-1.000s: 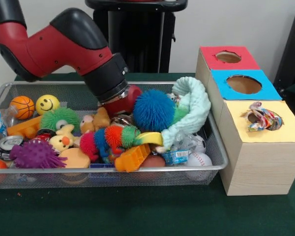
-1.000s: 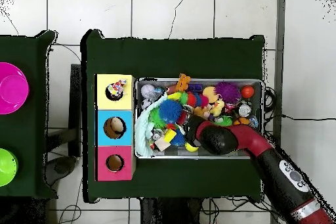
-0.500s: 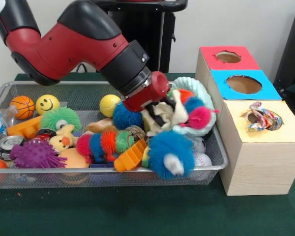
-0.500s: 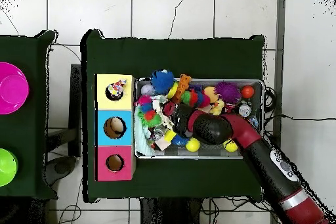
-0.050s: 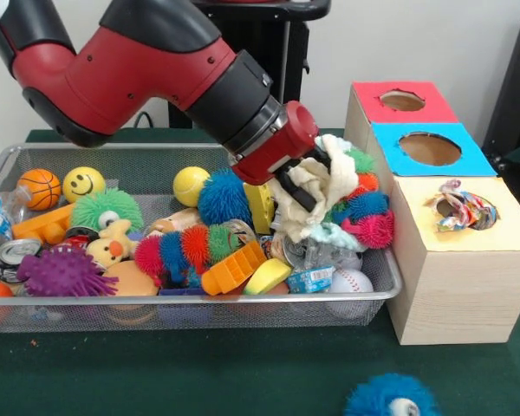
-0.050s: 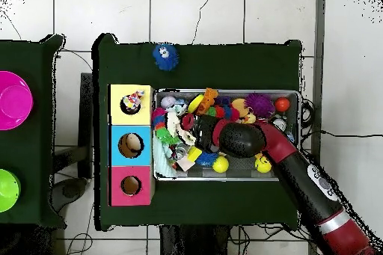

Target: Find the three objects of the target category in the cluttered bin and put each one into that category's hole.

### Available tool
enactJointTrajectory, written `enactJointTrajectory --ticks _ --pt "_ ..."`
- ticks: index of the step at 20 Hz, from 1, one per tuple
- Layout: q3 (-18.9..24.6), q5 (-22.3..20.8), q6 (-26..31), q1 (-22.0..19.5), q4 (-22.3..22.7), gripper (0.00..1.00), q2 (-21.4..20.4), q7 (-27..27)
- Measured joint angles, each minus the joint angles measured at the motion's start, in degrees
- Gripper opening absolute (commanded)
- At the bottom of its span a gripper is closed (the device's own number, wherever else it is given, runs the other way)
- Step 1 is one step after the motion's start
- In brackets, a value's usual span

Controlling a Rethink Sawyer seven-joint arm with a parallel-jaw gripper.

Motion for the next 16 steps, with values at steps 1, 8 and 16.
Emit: enactJointTrajectory --ticks 1,8,16 --pt "0.0 0.0 0.6 0.3 -0.2 1.00 -0.2 -0.4" --pt "-0.5 0.0 4.0 3.5 -2.5 1.00 -1.3 -1.4" --pt "-4.0 -0.3 4.1 6.9 -4.8 1.00 -4.1 -1.4"
